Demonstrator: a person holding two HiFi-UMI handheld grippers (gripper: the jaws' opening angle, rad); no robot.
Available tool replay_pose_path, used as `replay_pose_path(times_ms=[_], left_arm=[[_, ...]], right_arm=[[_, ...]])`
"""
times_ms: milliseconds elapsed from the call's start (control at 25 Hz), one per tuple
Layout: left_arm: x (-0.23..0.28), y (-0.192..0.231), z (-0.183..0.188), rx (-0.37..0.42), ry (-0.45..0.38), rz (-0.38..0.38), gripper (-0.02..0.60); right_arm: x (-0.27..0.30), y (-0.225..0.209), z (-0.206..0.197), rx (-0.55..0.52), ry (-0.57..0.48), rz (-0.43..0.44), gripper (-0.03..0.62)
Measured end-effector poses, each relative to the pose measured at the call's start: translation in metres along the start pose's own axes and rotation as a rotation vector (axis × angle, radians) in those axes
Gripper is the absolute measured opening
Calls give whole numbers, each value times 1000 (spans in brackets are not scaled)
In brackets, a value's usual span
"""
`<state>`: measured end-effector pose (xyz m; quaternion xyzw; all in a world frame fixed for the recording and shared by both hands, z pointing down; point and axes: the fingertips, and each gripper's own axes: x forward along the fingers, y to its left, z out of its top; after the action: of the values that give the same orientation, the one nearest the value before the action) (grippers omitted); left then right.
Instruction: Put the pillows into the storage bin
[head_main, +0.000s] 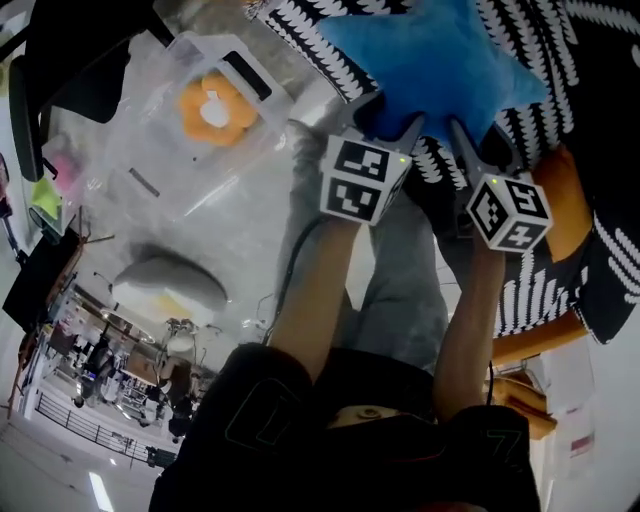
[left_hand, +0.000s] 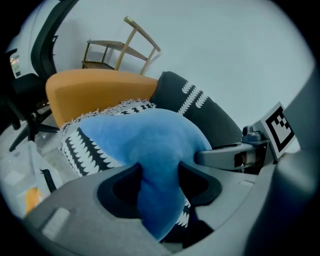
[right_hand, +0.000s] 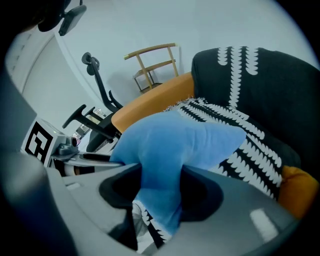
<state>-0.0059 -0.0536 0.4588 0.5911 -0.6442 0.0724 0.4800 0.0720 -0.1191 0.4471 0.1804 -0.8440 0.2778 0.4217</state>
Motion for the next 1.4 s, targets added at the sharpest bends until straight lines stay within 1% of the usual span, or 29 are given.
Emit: replay_pose_path(times_ms=[240,360,440,600,800,960,1080,1240,1400], left_arm=[[-52,72,-31,-130,-43,90,239],[-78,107,-52,-187,-53,120,241],[-97,127,-63,-220,-65,147,241],[-133,160,-90,-310,-89,197,244],[-173,194,-131,-401,-114,237,247],[-204,220,-179,-474,-154,293,252],[-232,253,-212,-508,-152,314,253],[-258,287,-243,-579,-149,355,256],[-283,323,-265,-633,-164,400,264]], right_arm=[[44,81,-9,-102,75,89,225],[65,121,-21,-142,120,121,225],[75,147,-27,-171,151,144,225],[91,198,-40,-242,210,194,225],[109,253,-68,-308,265,239,227],[124,296,-106,-375,310,293,232],[144,340,-134,-396,342,326,233],[167,383,-157,-447,404,374,236],[192,424,-170,-489,429,413,252]])
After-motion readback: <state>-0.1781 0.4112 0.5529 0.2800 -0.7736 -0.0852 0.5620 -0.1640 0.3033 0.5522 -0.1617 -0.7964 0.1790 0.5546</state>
